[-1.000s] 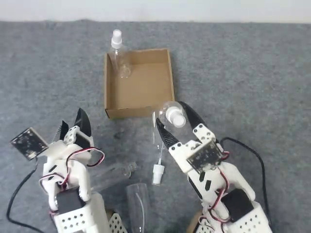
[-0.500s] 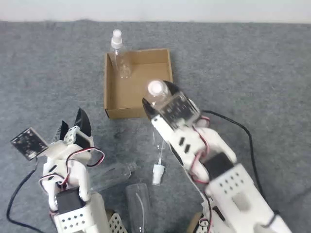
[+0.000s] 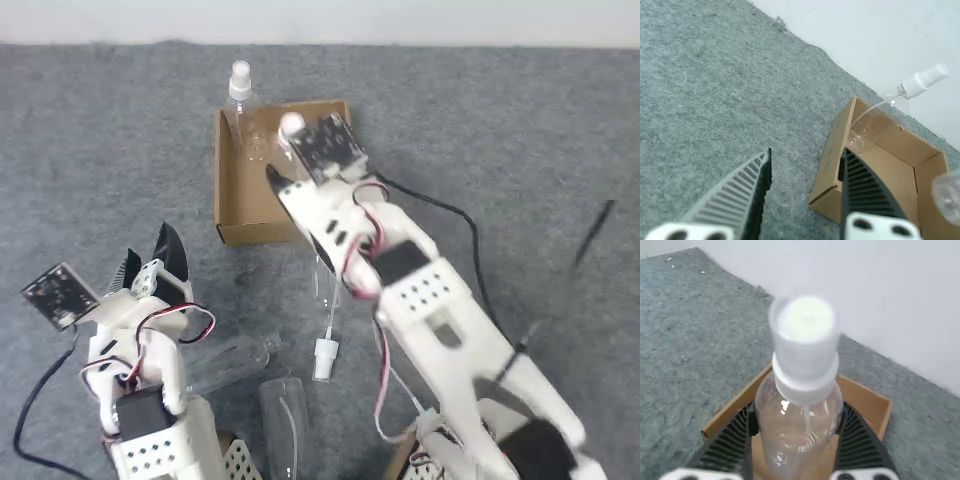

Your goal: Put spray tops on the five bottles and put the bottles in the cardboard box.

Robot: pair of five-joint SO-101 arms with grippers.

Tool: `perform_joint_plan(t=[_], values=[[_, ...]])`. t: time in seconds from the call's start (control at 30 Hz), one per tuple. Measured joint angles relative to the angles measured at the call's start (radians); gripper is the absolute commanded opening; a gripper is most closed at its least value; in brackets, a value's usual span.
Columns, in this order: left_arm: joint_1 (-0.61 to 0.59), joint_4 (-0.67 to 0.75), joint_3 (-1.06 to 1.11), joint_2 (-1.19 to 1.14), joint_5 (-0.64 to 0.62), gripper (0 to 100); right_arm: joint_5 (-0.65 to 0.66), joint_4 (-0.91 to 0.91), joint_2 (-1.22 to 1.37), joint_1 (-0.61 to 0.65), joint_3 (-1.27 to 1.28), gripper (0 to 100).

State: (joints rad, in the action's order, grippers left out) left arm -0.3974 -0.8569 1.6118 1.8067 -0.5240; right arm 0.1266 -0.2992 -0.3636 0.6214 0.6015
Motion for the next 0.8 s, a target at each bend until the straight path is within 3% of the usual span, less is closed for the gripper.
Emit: perform_joint_plan(t=[0.8], values=[[0.000, 0.049, 0.015, 0.000, 0.000, 21, -0.003, 0.000, 0.520, 0.057, -0.422, 0.9]])
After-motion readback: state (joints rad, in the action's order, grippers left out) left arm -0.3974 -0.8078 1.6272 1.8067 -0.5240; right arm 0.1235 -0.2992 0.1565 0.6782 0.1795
